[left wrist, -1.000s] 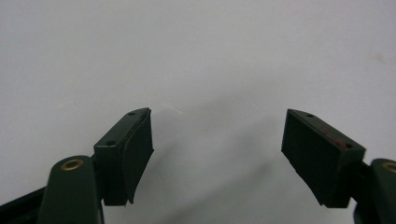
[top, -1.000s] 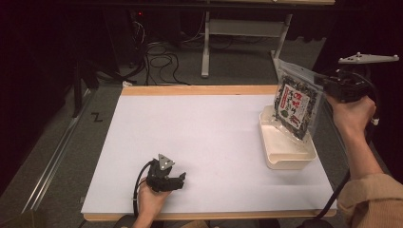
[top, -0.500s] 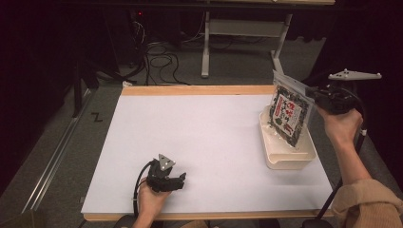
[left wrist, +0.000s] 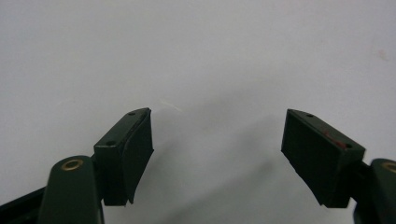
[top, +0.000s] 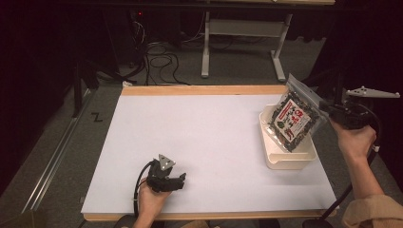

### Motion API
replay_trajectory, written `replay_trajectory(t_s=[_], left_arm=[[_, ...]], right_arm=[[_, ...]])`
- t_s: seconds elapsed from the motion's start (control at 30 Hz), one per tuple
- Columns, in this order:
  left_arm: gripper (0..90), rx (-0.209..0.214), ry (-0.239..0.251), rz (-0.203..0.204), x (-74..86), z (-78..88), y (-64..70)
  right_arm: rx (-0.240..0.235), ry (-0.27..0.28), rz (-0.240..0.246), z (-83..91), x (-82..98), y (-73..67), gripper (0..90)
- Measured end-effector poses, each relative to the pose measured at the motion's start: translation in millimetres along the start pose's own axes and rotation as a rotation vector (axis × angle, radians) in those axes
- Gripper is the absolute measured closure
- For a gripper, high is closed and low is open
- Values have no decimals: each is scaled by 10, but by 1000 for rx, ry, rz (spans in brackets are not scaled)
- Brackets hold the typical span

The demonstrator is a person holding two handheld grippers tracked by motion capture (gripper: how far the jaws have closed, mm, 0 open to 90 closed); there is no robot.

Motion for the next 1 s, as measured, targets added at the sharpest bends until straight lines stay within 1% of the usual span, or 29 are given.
replay_trajectory(t_s=[0.03, 0.07, 0.13, 0.17, 0.3, 0.33, 0.37, 0.4, 0.43, 0.5, 0.53, 0.57, 0.6, 0.63, 0.67, 0.7, 0.73, 0.77, 0.8, 0.9, 0.93, 1.0], left_arm=[[255, -3, 3, 3, 0, 8, -6], [255, -3, 3, 3, 0, 8, -6], [255, -5, 4, 6, 1, 12, -13], [255, -6, 5, 8, 2, 11, -17], [255, -3, 1, 7, 2, 5, -16], [255, -5, 1, 5, 1, 7, -13], [255, -6, 2, 4, 1, 10, -12], [255, -5, 3, 5, 1, 13, -13], [255, -5, 4, 9, 2, 16, -21], [255, -5, 5, 13, 3, 15, -22], [255, -5, 4, 12, 2, 15, -23], [255, -4, 5, 11, 1, 15, -22], [255, -4, 5, 8, 0, 17, -20], [255, -4, 7, 7, -2, 20, -18], [255, -5, 10, 6, -3, 28, -19], [255, -5, 10, 6, -3, 28, -19], [255, -6, 10, 8, -2, 28, -22], [255, -6, 10, 8, -2, 28, -22], [255, -5, 9, 8, -1, 26, -22], [254, -4, 8, 6, -2, 22, -17], [255, -3, 10, 8, -3, 25, -16], [254, -5, 10, 7, -2, 28, -17]], right_arm=[[8, 3, -16, 7, 34, 52, 889], [8, 3, -16, 7, 34, 52, 889], [16, 4, -25, 9, 59, 97, 882], [21, -4, -39, 7, 77, 127, 875], [19, -5, -42, -5, 88, 151, 851], [18, -6, -47, -18, 93, 144, 812], [18, -6, -47, -18, 93, 144, 812], [16, -3, -45, -22, 93, 141, 788], [13, 1, -51, -27, 94, 138, 724], [13, 7, -62, -26, 91, 140, 633], [13, 7, -62, -26, 91, 140, 633], [3, -4, -77, -34, 92, 143, 540], [3, -4, -77, -34, 92, 143, 540], [11, -17, -67, -34, 95, 142, 515], [34, -21, -48, -20, 99, 127, 476], [34, -21, -48, -20, 99, 127, 476], [33, -13, -46, 3, 97, 125, 432], [33, -13, -46, 3, 97, 125, 432], [47, -2, -39, 33, 89, 127, 404], [58, 9, -40, 74, 78, 130, 389], [63, 27, -40, 124, 68, 123, 371], [66, 36, -33, 147, 65, 116, 368]])
Point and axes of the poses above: each handheld gripper's, and its own axes: z roughly backward along the jaws, x roughly out of its underside, y roughly to its right, the point moved 3 cm from there along -z, roughly forward along the jaws, and after that the axes turned 8 degrees about -x, right-handed, at the moved point
